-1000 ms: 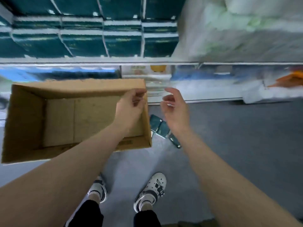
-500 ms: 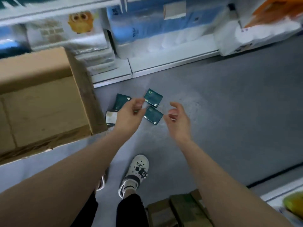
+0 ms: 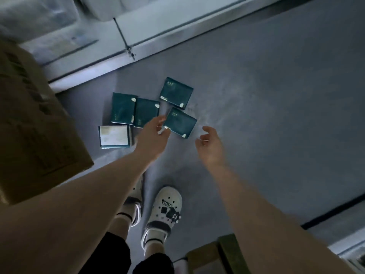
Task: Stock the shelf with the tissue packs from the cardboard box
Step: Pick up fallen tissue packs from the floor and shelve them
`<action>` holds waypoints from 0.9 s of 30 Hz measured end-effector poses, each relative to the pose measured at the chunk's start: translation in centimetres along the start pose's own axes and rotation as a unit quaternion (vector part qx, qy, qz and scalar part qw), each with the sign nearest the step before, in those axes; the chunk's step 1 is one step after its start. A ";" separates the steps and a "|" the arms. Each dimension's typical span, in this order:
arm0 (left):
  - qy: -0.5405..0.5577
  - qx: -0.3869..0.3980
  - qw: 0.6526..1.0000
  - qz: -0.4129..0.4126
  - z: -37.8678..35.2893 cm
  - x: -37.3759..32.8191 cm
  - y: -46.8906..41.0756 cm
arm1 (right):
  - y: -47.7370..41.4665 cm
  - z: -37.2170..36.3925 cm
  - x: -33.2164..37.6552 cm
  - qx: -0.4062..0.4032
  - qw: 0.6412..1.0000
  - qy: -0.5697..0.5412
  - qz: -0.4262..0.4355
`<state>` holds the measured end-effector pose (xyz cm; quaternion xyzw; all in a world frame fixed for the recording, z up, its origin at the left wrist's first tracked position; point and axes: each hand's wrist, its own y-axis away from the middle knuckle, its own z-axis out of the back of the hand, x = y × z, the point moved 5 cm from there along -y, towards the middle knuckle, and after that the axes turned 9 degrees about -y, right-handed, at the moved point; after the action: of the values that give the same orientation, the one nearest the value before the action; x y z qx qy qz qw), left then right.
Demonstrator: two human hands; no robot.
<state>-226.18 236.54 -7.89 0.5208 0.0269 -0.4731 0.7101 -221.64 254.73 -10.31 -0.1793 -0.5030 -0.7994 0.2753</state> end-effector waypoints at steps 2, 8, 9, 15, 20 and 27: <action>-0.015 0.012 1.000 -0.002 -1.4 0.9 -1.9 | -1.9 -1.1 -1.9 -0.007 1.000 -0.008 -0.022; -0.063 0.036 0.997 0.012 -5.1 4.6 -7.1 | -6.7 -3.7 -5.9 -0.029 0.995 -0.077 -0.062; -0.068 0.036 0.997 0.016 -5.4 5.0 -7.6 | -7.3 -4.0 -6.2 -0.024 0.994 -0.083 -0.066; -0.064 0.050 0.996 0.029 -7.5 6.4 -10.4 | -9.9 -5.8 -7.1 0.008 0.986 -0.138 -0.091; -0.061 0.067 0.995 0.027 -7.4 5.6 -10.7 | -10.0 -6.0 -6.8 0.010 0.971 -0.213 -0.112; -0.029 0.059 0.997 0.042 -4.8 3.4 -7.7 | -6.8 -3.3 -4.2 0.020 0.967 -0.224 -0.121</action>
<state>-227.47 237.93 -17.37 0.5490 -0.0434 -0.4583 0.6976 -222.54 255.14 -18.89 -0.2858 -0.5853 -0.7564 0.0606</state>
